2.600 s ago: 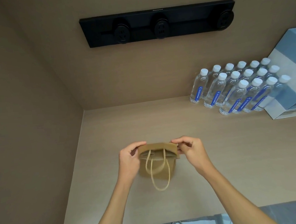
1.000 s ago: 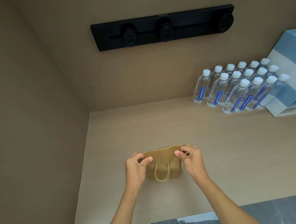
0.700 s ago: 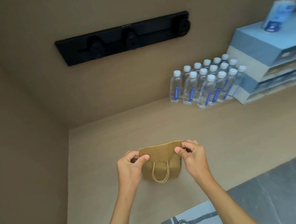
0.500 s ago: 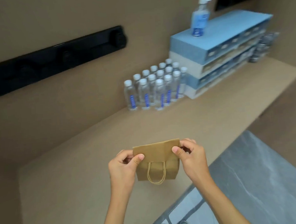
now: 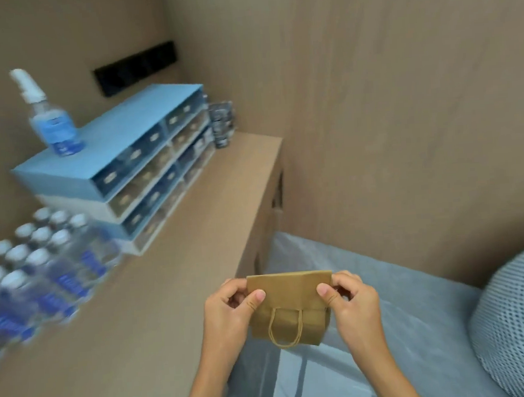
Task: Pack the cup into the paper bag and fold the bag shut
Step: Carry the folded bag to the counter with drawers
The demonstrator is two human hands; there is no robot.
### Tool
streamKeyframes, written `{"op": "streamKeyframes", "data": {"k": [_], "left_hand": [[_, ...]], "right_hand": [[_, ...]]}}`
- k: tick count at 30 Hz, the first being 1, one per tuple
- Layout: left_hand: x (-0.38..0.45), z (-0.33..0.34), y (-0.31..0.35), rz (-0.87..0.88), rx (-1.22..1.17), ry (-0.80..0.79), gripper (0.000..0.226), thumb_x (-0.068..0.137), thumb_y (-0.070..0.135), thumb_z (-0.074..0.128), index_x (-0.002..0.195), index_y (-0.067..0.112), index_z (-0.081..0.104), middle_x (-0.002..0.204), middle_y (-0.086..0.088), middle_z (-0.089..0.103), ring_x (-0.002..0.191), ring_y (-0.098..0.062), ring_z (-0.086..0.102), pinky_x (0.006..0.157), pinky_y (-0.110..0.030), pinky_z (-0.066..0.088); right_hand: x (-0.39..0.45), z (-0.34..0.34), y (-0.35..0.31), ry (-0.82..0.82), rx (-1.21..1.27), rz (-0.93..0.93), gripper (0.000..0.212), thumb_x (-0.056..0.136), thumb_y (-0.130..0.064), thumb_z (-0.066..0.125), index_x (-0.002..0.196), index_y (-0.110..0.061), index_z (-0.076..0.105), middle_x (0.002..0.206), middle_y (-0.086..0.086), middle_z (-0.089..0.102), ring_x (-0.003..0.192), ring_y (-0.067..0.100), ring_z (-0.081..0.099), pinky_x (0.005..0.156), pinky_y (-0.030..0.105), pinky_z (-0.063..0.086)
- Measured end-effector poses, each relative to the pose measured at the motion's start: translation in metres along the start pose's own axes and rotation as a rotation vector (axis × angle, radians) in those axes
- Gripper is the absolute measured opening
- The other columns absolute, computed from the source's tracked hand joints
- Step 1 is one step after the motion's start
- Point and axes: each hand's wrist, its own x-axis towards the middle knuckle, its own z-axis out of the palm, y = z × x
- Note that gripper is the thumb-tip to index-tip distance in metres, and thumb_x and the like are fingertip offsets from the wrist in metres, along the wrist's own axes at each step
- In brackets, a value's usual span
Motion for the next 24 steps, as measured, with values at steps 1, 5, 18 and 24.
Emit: {"op": "streamKeyframes", "data": {"k": [1,5,18,24], "left_hand": [[0.012,0.018,0.003,0.009,-0.001,-0.036,0.012,0.074,0.015,0.079,0.082,0.023,0.077,0.066,-0.01,0.063,0.06,-0.009,0.051,0.055,-0.02,0.044],[0.066,0.08,0.01,0.048,0.037,-0.142,0.011,0.072,0.024,0.076,0.083,0.027,0.077,0.07,-0.015,0.064,0.06,-0.009,0.053,0.054,-0.02,0.046],[0.301,0.218,0.003,0.06,0.021,-0.275,0.014,0.081,0.01,0.075,0.082,0.024,0.076,0.069,-0.017,0.064,0.063,-0.016,0.054,0.061,-0.034,0.049],[0.4,0.244,0.0,0.021,0.019,-0.21,0.009,0.078,0.021,0.073,0.084,0.027,0.076,0.075,-0.015,0.068,0.065,-0.015,0.057,0.061,-0.031,0.051]], "right_hand": [[0.011,-0.013,0.004,0.036,-0.005,0.008,0.028,0.08,0.001,0.07,0.06,-0.016,0.06,0.064,-0.006,0.056,0.073,0.018,0.048,0.065,0.023,0.036],[0.06,-0.052,0.017,0.158,-0.026,0.027,0.027,0.08,0.0,0.07,0.061,-0.016,0.059,0.067,-0.003,0.057,0.073,0.015,0.049,0.065,0.023,0.036],[0.305,-0.08,0.066,0.263,-0.076,0.031,0.028,0.081,-0.002,0.069,0.062,-0.021,0.064,0.065,-0.007,0.057,0.073,0.017,0.05,0.065,0.02,0.037],[0.421,-0.066,0.077,0.17,-0.042,0.033,0.029,0.082,-0.003,0.069,0.065,-0.027,0.067,0.066,-0.008,0.059,0.072,0.019,0.051,0.064,0.023,0.038]]}}
